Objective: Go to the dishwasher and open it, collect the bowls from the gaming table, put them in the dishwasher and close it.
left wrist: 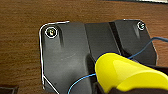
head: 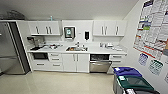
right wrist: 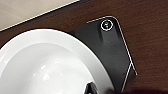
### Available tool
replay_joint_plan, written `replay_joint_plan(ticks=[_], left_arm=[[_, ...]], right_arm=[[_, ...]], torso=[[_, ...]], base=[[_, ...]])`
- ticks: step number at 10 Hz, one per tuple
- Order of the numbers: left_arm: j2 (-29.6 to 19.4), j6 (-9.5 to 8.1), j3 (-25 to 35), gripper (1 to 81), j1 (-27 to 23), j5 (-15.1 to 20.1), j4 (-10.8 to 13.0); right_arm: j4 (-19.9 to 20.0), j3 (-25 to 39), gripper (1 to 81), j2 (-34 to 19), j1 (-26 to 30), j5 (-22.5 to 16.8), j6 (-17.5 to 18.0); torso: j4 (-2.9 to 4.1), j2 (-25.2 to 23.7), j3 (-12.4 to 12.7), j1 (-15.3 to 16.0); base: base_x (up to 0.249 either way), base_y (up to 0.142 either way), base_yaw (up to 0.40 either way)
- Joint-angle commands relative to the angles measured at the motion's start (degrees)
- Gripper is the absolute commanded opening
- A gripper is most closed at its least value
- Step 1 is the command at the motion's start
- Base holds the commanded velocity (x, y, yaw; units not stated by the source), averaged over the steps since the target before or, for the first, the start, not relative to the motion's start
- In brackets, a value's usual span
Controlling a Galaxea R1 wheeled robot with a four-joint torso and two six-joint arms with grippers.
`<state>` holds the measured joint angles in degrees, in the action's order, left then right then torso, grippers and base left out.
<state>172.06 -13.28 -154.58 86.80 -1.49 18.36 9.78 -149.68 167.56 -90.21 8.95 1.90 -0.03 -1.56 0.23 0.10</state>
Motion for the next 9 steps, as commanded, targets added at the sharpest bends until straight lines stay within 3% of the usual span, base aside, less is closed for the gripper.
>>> replay_joint_plan(ticks=[1, 9], left_arm=[[-0.13, 0.44, 0.06, 1.0, -2.81, 2.63, 0.45], [0.04, 0.44, -0.03, 1.0, -2.81, 2.63, 0.45]], right_arm=[[-0.64, 0.18, 1.0, -0.27, 2.62, -2.80, -0.06], [-0.72, 0.01, 1.0, -0.36, 2.71, -2.88, -0.06]], torso=[[0.00, 0.00, 0.00, 0.00], [0.00, 0.00, 0.00, -0.07]], base=[[0.141, 0.000, 0.000], [0.150, 0.000, 0.000]])
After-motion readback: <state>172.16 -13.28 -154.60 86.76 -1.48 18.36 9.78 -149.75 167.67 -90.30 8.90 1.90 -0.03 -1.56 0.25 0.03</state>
